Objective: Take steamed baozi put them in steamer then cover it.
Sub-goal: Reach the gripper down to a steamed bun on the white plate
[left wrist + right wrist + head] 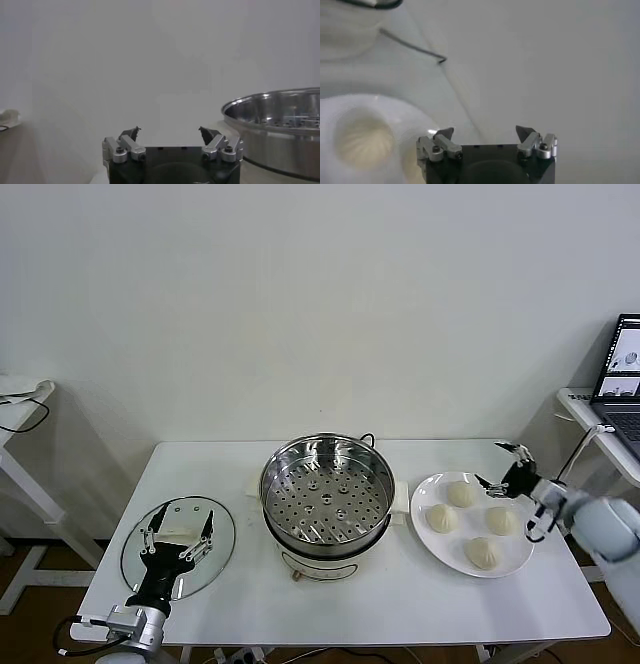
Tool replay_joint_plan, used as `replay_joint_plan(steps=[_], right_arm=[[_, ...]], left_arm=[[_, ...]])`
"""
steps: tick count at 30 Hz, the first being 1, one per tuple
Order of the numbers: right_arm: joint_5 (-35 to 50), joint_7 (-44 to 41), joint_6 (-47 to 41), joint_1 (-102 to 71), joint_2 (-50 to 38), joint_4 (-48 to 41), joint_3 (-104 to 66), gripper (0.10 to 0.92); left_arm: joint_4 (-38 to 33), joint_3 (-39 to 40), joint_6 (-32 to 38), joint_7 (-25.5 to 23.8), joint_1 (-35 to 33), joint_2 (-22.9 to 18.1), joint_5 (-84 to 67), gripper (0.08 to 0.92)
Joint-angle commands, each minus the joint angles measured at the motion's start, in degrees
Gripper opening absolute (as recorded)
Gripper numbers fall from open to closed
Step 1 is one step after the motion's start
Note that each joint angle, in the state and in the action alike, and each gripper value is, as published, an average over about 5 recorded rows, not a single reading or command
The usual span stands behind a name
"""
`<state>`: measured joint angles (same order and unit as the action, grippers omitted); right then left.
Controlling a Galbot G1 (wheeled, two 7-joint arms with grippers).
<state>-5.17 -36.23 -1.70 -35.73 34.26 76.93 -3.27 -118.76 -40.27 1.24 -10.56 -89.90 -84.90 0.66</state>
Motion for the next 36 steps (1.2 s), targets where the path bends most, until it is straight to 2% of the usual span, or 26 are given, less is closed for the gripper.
replay_joint_plan(steps=[1, 5, 10, 24, 36], right_arm=[[-4.03, -24.34, -0.08, 30.97, 0.11, -15.65, 29.50, 0.823], [-5.85, -30.33, 0.34, 34.87, 3.37, -19.69, 33.27, 0.823], [-7.72, -32.91, 1.37, 36.93, 7.98, -24.64, 35.33, 0.823], [-16.73, -31.99, 3.81, 34.99, 18.74, -36.73, 31.76, 0.823], [-20.28, -29.63, 4.79, 34.82, 22.95, -41.90, 29.03, 0.823]], left_arm=[[-0.14, -0.41, -0.21, 0.10, 0.15, -0.26, -0.17, 0.823], [0.23, -0.66, -0.24, 0.14, 0.18, -0.30, -0.17, 0.823], [1.13, -0.72, -0.20, 0.15, 0.31, -0.39, -0.15, 0.823], [2.77, -1.09, -0.13, 0.17, 0.79, -0.49, -0.15, 0.823], [3.19, -1.01, 0.10, 0.12, 0.75, -0.82, -0.09, 0.823]])
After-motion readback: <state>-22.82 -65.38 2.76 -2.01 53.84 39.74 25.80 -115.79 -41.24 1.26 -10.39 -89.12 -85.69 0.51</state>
